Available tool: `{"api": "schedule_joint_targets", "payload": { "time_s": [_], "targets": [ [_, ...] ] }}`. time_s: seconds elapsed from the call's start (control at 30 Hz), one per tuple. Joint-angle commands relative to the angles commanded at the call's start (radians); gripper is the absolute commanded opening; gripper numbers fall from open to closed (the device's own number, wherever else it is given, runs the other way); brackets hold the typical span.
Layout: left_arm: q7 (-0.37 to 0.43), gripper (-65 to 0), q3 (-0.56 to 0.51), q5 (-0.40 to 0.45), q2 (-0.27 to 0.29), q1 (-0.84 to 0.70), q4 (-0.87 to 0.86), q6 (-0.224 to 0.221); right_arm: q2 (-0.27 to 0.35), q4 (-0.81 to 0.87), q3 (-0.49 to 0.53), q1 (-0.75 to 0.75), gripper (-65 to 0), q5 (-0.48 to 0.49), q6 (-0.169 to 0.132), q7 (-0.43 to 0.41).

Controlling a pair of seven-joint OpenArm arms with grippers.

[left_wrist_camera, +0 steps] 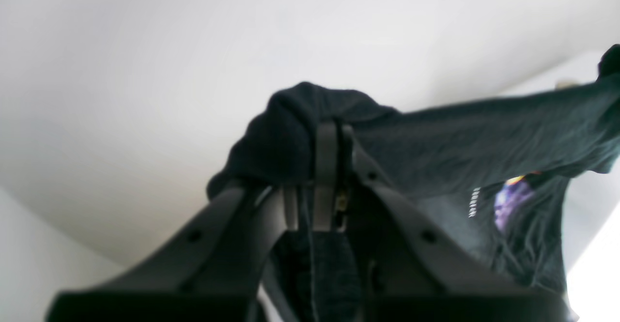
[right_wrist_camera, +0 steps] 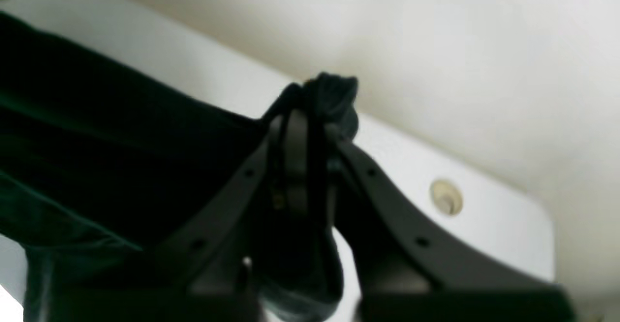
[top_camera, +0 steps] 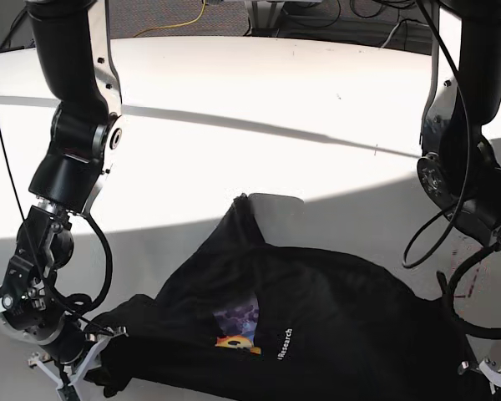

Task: Layout the t-shirt on the table in an organized manner, then fold the t-shirt properly
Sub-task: 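Lift the t-shirt high with both grippers, stretching it between them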

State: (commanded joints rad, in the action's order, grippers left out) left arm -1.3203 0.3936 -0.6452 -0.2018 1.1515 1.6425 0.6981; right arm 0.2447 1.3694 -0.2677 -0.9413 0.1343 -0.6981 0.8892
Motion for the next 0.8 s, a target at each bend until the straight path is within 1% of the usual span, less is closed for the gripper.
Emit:
{"api": "schedule_joint_targets", "payload": {
  "time_s": [0.1,0.13,0.2,0.33,0.4,0.5,0.57,0.67,0.8],
  "targets": [
    [0.009,-64.6,-0.002,0.000,-0.005,0.066,-0.043,0.000,0.031,0.002,0.018,-0.061,-65.0,0.005,0.000,0.041],
    [0.011,-64.6,-0.002,0.000,-0.005,0.087,-0.068,0.000,0.041,0.002,0.021,-0.092,-65.0,0.006,0.000,0.069],
    [0.011,-64.6,-0.003,-0.002,-0.005,0.095,-0.084,0.000,0.041,0.006,0.017,-0.117,-65.0,0.006,0.000,0.101],
    [0.006,-64.4,-0.003,-0.003,-0.006,0.077,-0.080,0.000,0.048,0.051,0.017,-0.112,-65.0,0.006,0.000,0.155],
    [-0.003,-64.4,-0.002,-0.003,-0.008,0.037,-0.075,0.000,0.049,0.094,0.017,-0.075,-65.0,0.006,0.000,0.173],
    [-0.018,-64.4,0.002,-0.006,-0.028,-0.035,-0.063,0.000,0.064,0.180,0.017,0.008,-65.0,0.006,0.000,0.215],
    [-0.025,-64.4,0.003,-0.021,-0.034,-0.089,-0.038,0.000,0.068,0.241,0.015,0.071,-65.0,0.006,0.000,0.242],
    [-0.037,-64.4,0.015,-0.064,-0.051,-0.219,0.003,0.000,0.071,0.327,0.014,0.204,-65.0,0.006,0.000,0.278],
    [-0.060,-64.4,0.049,-0.109,-0.054,-0.408,0.055,0.000,0.060,0.413,-0.012,0.387,-65.0,0.006,0.000,0.282]
  ]
}}
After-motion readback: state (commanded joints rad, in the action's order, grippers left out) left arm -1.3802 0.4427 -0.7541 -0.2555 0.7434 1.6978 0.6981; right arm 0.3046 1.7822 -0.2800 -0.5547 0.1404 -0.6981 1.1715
